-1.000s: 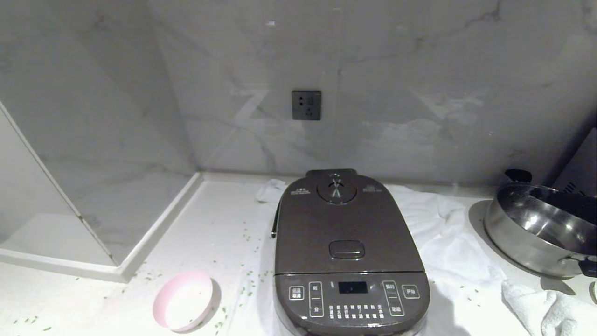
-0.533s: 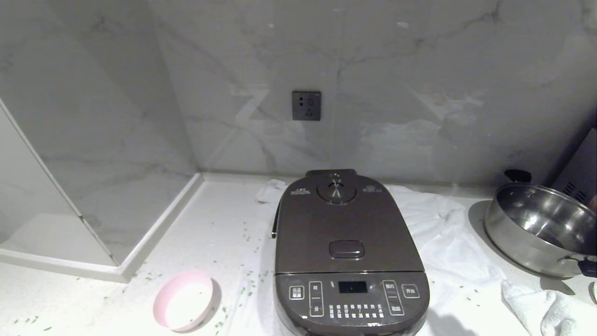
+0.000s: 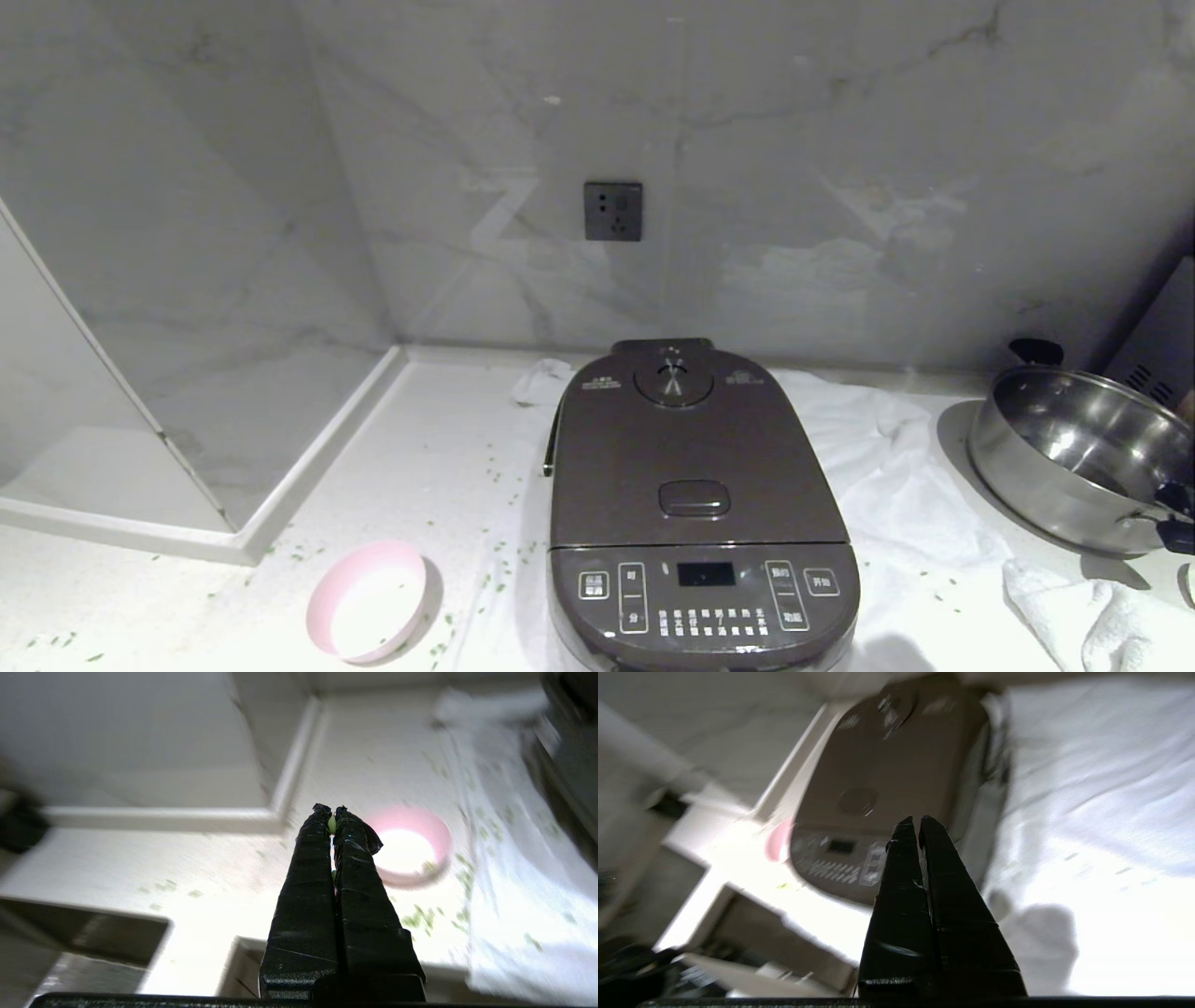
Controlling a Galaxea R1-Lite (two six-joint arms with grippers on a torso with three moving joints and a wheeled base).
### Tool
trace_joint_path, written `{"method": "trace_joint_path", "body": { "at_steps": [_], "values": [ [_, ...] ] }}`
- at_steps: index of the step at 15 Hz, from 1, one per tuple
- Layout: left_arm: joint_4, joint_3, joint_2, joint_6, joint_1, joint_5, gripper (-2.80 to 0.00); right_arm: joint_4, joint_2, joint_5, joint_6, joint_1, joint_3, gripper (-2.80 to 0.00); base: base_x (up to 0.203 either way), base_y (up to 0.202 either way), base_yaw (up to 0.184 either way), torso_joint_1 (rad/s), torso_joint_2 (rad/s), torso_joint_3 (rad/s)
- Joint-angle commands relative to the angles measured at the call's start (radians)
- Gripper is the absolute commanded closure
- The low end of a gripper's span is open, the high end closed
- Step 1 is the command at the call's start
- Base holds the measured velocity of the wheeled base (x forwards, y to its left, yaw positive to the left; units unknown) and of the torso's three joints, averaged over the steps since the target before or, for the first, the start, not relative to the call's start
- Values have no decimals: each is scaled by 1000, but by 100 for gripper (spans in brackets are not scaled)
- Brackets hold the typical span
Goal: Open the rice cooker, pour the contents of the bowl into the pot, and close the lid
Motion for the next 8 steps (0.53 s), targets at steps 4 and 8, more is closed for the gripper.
{"method": "trace_joint_path", "body": {
  "at_steps": [4, 8],
  "values": [
    [-70, 170, -39, -101, 0, -53, 0, -43, 337, 127, 145, 16, -5, 0, 0, 0, 0, 0, 0, 0],
    [-70, 170, -39, -96, 1, -57, 0, -142, 604, 146, 188, 89, -39, 0, 0, 0, 0, 0, 0, 0]
  ]
}}
